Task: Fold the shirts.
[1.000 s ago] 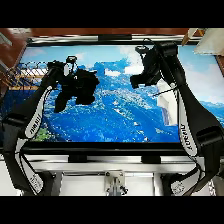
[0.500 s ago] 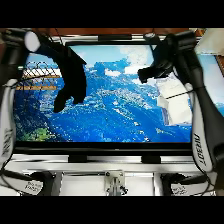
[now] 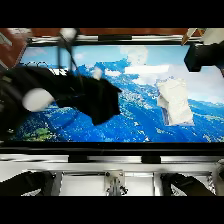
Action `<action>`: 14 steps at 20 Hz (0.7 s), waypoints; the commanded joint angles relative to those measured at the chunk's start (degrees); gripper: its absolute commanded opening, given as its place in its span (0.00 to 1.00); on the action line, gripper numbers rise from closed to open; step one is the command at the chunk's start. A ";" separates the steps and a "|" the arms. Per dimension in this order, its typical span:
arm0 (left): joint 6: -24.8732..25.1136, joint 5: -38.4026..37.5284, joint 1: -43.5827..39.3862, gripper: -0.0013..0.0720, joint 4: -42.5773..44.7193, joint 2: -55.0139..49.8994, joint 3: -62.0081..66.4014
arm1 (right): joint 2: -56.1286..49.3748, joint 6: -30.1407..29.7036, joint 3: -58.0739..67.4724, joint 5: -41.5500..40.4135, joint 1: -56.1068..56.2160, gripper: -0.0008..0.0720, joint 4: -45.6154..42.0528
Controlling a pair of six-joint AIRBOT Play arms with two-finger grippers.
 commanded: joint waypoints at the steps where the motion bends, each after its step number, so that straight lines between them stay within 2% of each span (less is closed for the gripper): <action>1: -11.06 5.38 -5.55 0.96 -0.81 -2.60 -10.62 | 2.97 1.70 -0.31 -1.97 0.00 0.94 1.77; 2: -10.23 3.56 -4.52 0.98 -0.66 -3.15 -9.79 | 2.27 1.51 -0.85 -1.99 0.00 0.94 1.75; 4: -0.96 -3.65 0.72 0.98 -0.04 -2.32 -6.21 | -0.02 -0.28 -2.86 -2.03 0.00 0.94 1.20; 6: 6.21 -12.87 8.57 0.98 2.05 -1.18 -2.97 | -3.54 -2.47 -6.25 -2.03 -0.02 0.94 1.99; 7: 8.22 -16.72 14.27 0.95 1.25 -0.59 -2.84 | -5.70 -4.07 -8.66 -2.03 -0.61 0.94 4.17; 8: 10.32 -20.90 20.06 0.87 -1.60 -0.66 -3.30 | -7.87 -5.07 -11.06 -2.01 -1.81 0.94 7.91; 9: 12.96 -23.43 26.47 0.86 -6.99 -0.87 -5.09 | -10.23 -5.44 -13.92 -1.99 -3.69 0.94 12.52; 12: 15.93 -18.64 39.69 0.88 -24.26 -1.03 -15.76 | -15.52 -5.70 -22.93 -1.31 -9.55 0.94 25.97; 14: 16.28 -9.88 41.79 0.91 -30.23 -1.16 -23.30 | -16.94 -6.29 -28.92 0.50 -11.52 0.94 30.67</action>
